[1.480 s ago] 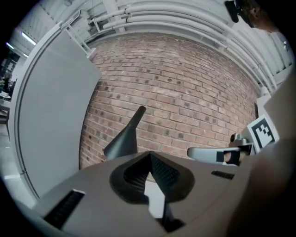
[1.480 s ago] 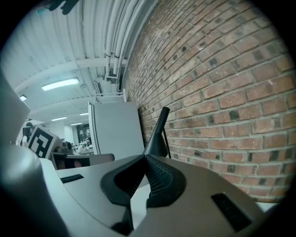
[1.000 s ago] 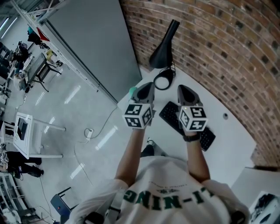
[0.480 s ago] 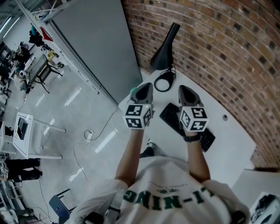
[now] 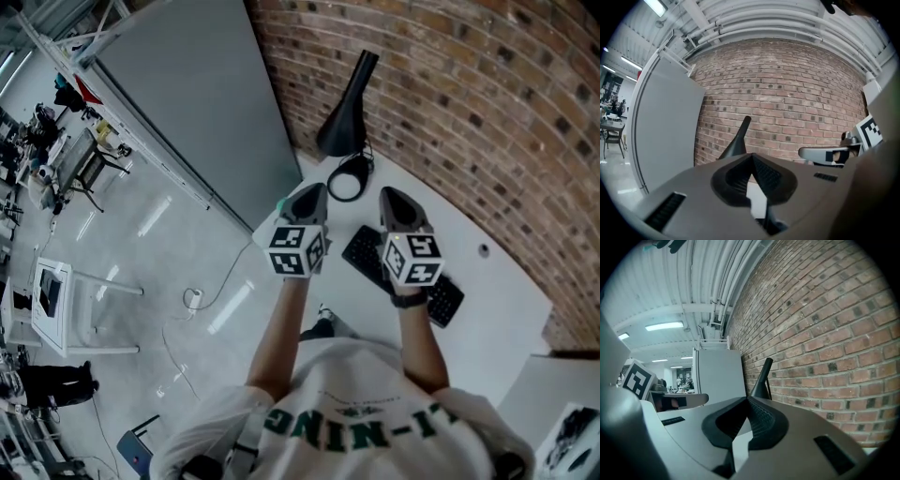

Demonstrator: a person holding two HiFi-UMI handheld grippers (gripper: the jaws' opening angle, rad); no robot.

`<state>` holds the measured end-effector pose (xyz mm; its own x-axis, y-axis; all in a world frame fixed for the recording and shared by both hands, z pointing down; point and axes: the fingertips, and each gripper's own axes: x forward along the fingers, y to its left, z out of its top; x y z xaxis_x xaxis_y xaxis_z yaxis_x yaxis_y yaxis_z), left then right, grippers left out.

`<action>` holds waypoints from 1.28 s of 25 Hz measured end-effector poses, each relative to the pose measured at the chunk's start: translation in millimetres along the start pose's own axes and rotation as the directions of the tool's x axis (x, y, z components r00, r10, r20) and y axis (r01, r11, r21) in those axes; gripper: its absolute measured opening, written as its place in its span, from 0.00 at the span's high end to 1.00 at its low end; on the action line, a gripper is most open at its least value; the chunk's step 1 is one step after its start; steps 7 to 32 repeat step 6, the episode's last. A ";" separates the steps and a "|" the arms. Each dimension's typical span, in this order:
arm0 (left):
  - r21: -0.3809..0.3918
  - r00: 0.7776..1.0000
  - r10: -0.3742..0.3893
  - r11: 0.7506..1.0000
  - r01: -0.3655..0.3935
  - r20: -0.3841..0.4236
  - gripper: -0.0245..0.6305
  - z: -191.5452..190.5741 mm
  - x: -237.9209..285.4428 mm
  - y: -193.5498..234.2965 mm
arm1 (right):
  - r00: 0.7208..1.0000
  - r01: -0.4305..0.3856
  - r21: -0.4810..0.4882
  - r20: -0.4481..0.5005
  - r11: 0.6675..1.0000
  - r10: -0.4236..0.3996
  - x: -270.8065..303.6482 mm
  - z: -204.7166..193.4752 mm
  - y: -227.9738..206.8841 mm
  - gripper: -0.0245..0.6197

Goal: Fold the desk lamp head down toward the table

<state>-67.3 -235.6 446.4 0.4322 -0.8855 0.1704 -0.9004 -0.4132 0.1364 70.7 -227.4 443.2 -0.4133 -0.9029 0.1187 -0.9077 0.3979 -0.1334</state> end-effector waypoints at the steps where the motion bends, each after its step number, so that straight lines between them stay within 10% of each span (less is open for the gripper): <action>1: -0.013 1.000 -0.002 1.000 0.001 -0.008 0.96 -3.2 5.7 2.9 | 1.000 0.003 0.003 -0.002 1.000 -0.003 3.2 -1.4 -1.6 0.95; 6: -0.108 0.999 -0.013 0.994 0.009 -0.037 0.96 -22.8 40.0 22.8 | 1.000 0.017 0.007 -0.013 1.000 -0.017 23.5 -6.8 -8.8 0.95; 32: -0.108 0.999 -0.013 0.994 0.009 -0.037 0.96 -22.8 40.0 22.8 | 1.000 0.017 0.007 -0.013 1.000 -0.017 23.5 -6.8 -8.8 0.95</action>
